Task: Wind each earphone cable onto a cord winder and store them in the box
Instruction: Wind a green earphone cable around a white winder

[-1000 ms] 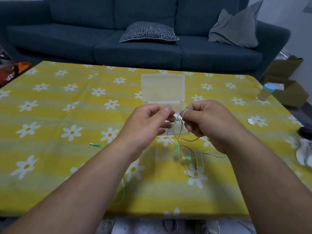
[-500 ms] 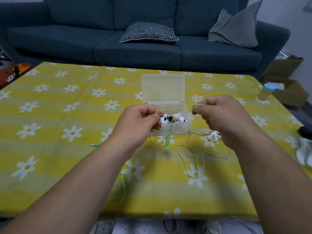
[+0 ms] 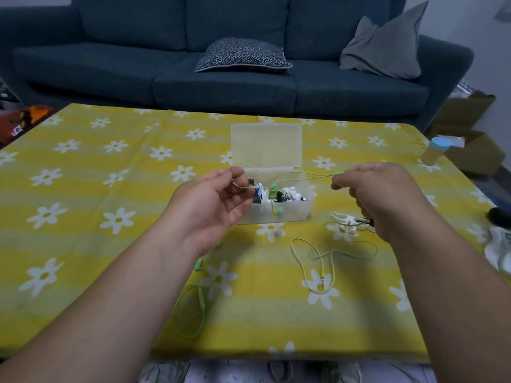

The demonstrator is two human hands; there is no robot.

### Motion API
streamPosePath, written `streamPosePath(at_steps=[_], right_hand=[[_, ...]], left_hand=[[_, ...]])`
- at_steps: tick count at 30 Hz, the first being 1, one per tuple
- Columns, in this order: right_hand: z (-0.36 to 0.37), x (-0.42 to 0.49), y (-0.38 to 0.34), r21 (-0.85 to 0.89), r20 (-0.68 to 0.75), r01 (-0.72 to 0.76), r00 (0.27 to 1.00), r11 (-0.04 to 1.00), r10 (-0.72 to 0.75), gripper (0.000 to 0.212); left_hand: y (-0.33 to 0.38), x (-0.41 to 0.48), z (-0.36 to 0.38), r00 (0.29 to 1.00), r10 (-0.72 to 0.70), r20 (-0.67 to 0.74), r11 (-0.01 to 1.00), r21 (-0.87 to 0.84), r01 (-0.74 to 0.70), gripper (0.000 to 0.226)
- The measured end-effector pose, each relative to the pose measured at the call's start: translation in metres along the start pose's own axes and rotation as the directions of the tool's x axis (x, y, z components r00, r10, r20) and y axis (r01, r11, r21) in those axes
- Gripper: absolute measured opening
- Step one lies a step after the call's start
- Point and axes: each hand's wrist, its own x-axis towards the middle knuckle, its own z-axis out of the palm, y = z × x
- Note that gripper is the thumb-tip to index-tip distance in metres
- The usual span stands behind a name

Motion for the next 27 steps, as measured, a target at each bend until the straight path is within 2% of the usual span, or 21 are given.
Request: streamPosePath(at_steps=[3,7,9,12,15,17,22,27], right_hand=[[-0.001,0.001,0.001,-0.046,-0.013,-0.011,1.000,0.999,0.010,0.006],[0.003,0.002,0.005,-0.121,0.043,0.019,0.999,0.992,-0.013,0.008],[0.009,-0.001,0.006,-0.129,0.168,0.019,0.986,0.991,0.003,0.008],[0.021,-0.011,0.004,-0.032,0.401,-0.033,0.915,0.999,0.043,0.013],[0.034,-0.020,0.000,0.078,0.523,-0.123,0.850,0.989,0.065,0.019],[0.040,-0.022,-0.001,0.123,0.529,-0.165,0.845,0.979,0.076,0.021],[0.043,-0.021,0.002,0.152,0.483,-0.131,0.875,0.980,0.042,0.025],[0.044,-0.019,0.001,0.204,0.408,-0.184,0.909,0.962,0.087,0.009]], left_hand=[[0.003,0.000,0.000,0.997,-0.046,0.062,0.986,-0.159,0.055,0.021],[0.000,-0.002,0.004,0.996,-0.038,0.080,0.986,-0.159,0.050,0.018],[-0.001,-0.003,0.006,0.995,-0.028,0.097,0.987,-0.153,0.043,0.019],[-0.003,-0.005,0.009,0.991,-0.016,0.133,0.992,-0.122,0.032,0.021],[-0.005,-0.007,0.012,0.984,-0.003,0.177,0.996,-0.084,0.018,0.021],[-0.006,-0.007,0.013,0.980,0.012,0.198,1.000,-0.028,-0.006,0.021],[-0.009,-0.009,0.014,0.974,0.040,0.223,0.997,0.056,-0.053,0.020],[-0.008,-0.009,0.014,0.976,0.055,0.211,0.998,-0.001,-0.056,0.020]])
